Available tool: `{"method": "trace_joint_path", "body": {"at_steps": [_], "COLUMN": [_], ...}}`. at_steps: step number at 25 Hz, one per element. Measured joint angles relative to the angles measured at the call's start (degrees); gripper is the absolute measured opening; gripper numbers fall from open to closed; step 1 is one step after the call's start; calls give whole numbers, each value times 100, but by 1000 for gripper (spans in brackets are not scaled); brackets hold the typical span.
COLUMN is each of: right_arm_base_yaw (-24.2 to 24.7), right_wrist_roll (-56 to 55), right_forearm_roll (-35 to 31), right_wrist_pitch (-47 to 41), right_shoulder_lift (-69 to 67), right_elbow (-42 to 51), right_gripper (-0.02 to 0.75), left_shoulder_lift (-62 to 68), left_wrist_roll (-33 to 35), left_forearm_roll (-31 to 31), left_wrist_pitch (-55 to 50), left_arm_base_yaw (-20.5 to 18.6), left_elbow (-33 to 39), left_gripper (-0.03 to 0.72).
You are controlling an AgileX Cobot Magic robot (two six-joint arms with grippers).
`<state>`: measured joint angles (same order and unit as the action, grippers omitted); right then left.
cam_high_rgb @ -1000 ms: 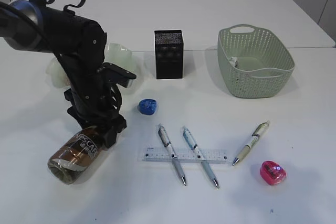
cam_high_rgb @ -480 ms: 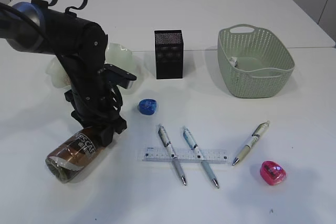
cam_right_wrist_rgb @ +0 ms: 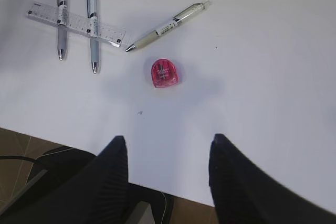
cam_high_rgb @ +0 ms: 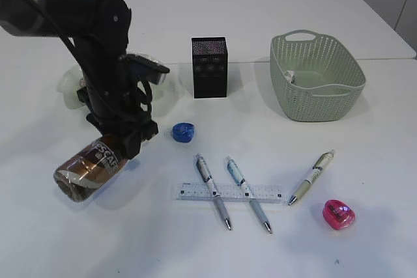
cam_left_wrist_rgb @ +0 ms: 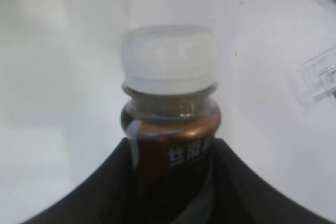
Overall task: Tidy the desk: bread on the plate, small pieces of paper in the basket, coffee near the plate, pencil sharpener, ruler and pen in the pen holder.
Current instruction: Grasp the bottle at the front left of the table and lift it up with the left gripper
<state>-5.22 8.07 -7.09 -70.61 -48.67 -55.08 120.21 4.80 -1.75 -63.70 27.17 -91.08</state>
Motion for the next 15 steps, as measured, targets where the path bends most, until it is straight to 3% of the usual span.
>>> {"method": "trace_joint_path", "body": {"at_steps": [15], "right_arm_base_yaw": [0], "right_wrist_roll": [0], "right_forearm_roll": [0], "right_wrist_pitch": [12], "right_shoulder_lift": [0], "right_elbow": [0], "right_gripper": [398], "left_shoulder_lift": [-2251], "left_wrist_roll": [0], "left_forearm_roll": [46], "left_wrist_pitch": [645], "left_arm_base_yaw": [0], "left_elbow": [-38], "left_gripper": [286]}}
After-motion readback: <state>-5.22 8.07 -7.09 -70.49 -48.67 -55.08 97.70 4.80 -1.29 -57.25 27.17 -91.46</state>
